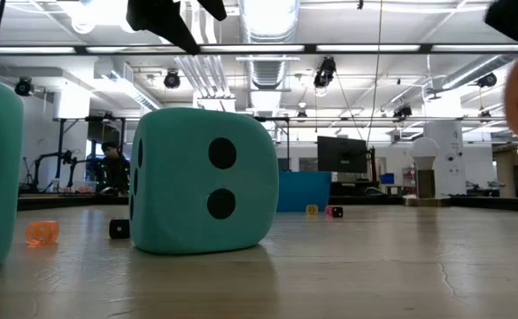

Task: Pick & Place Dice
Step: Put the large orange dice into the blue bin

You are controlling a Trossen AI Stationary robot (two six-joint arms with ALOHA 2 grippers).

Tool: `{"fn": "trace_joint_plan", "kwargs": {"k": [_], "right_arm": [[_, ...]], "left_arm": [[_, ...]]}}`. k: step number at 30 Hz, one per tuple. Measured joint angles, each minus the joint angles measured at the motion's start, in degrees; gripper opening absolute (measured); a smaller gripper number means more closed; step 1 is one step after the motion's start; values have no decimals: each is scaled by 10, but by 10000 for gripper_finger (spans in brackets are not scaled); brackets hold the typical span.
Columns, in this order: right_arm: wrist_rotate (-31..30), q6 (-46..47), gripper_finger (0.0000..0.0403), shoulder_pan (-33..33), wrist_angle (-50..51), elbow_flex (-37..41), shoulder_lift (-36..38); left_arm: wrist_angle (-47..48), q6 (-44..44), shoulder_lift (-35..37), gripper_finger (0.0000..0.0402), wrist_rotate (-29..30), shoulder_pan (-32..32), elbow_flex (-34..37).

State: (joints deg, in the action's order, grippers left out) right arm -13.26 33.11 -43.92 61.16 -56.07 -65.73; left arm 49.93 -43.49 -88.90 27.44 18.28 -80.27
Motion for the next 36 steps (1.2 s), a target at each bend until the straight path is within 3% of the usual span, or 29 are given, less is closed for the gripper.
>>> {"fn": "trace_joint_plan", "kwargs": {"k": [13,22,36], "right_arm": [[4,-145,359,265,-48,-97,-14],[39,-277,359,380,-44,-157,-88],[148,-510,359,566,-73,-242,-174]], "left_arm": [[0,0,0,394,0,0,0],[-3,0,0,391,0,0,0],[-5,0,0,390,0,0,0]]}}
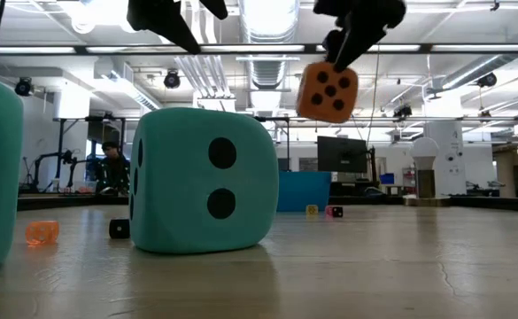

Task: Pick & Place Dice
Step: Put the large orange dice into the blue bin

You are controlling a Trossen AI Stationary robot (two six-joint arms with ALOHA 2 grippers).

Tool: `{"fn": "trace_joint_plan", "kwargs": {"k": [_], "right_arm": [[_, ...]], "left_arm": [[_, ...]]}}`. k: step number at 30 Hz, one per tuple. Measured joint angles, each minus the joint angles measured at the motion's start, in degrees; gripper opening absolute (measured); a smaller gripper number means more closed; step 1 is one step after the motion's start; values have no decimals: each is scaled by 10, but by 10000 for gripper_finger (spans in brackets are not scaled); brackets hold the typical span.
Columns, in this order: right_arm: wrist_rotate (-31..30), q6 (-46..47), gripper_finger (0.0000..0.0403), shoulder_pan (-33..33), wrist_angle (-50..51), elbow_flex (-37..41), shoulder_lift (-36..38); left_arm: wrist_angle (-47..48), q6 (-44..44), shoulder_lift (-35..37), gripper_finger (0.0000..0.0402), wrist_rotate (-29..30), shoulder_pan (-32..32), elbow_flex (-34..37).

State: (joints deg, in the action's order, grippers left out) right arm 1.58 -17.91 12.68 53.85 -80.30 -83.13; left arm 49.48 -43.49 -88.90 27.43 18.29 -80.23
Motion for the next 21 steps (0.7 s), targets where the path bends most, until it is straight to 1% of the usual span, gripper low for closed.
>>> {"fn": "trace_joint_plan", "kwargs": {"k": [5,9,12,21], "right_arm": [[0,-33,359,39,-3,-34,-23],[13,-37,359,56,-5,-56,-38],[32,-38,359,59,-4,-64,-44],[34,-35,359,59,-4,-67,-56]], "left_arm": [[0,0,0,393,0,0,0],[0,0,0,391,0,0,0],[0,0,0,390,0,0,0],[0,0,0,394,0,0,0]]}}
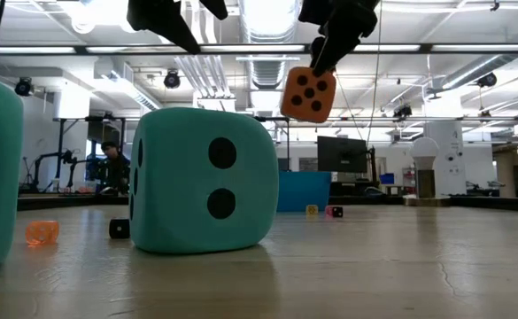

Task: Pick & Place Dice
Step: Put the large orange dice into the blue bin

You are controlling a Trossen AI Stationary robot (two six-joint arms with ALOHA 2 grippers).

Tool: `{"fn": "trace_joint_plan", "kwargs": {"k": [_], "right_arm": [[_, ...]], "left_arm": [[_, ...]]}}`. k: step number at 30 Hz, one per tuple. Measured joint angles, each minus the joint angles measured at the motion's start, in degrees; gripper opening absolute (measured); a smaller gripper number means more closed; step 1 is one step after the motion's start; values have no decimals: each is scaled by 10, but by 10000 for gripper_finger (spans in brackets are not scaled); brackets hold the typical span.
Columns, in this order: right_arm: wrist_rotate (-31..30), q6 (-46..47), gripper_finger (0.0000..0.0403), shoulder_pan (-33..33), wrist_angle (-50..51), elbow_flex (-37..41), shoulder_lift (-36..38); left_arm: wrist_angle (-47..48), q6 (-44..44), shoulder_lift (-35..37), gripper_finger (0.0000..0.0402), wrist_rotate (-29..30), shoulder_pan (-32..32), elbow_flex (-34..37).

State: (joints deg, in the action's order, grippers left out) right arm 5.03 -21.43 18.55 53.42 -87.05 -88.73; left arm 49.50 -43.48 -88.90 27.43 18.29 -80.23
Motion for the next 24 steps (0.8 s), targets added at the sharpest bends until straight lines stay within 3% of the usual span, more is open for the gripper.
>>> {"fn": "trace_joint_plan", "kwargs": {"k": [24], "right_arm": [[-1,29,359,-2,2,0,20]], "left_arm": [[0,0,0,391,0,0,0]]}}
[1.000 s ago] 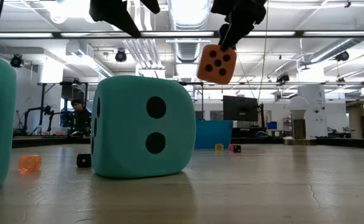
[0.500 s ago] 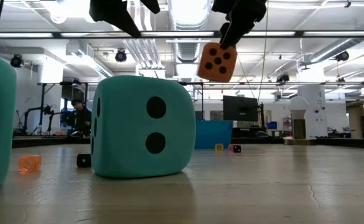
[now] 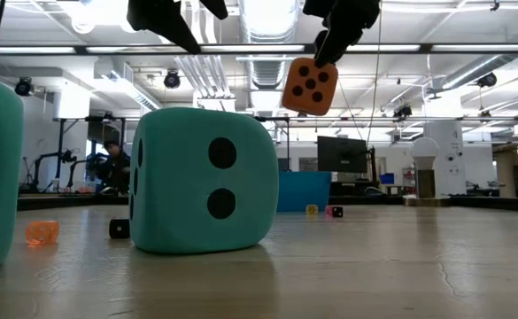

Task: Pick & Place Dice
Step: Put the large orange dice into the blue bin

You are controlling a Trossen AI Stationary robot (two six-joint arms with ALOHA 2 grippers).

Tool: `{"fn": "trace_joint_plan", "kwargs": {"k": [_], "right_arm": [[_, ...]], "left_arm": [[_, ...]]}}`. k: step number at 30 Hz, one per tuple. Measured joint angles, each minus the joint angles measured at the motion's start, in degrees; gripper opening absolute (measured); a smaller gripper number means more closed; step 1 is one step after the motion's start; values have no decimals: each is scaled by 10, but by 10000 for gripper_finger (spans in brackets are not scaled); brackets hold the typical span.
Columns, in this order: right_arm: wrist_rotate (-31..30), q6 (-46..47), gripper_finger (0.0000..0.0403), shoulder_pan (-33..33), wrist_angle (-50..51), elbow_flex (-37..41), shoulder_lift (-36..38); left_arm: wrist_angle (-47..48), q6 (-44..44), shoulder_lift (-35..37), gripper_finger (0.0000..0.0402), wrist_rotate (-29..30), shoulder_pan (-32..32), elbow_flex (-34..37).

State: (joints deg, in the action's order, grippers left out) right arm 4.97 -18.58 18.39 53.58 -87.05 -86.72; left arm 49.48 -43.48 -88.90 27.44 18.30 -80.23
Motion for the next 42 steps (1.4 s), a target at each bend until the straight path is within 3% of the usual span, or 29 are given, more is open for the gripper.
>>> {"fn": "trace_joint_plan", "kwargs": {"k": [6,13,24,42], "right_arm": [[0,1,359,0,0,0,0],[13,-6,359,1,-1,0,-12],[31,-91,359,27,-6,-12,-75],[63,-140,359,116,-16,-100,-183]], "left_arm": [[-5,3,0,393,6,-1,0],[-4,-37,0,392,111,-24,0],[6,-30,0,391,172,-66,0],[12,-28,0,390,180,-77,0]]}}
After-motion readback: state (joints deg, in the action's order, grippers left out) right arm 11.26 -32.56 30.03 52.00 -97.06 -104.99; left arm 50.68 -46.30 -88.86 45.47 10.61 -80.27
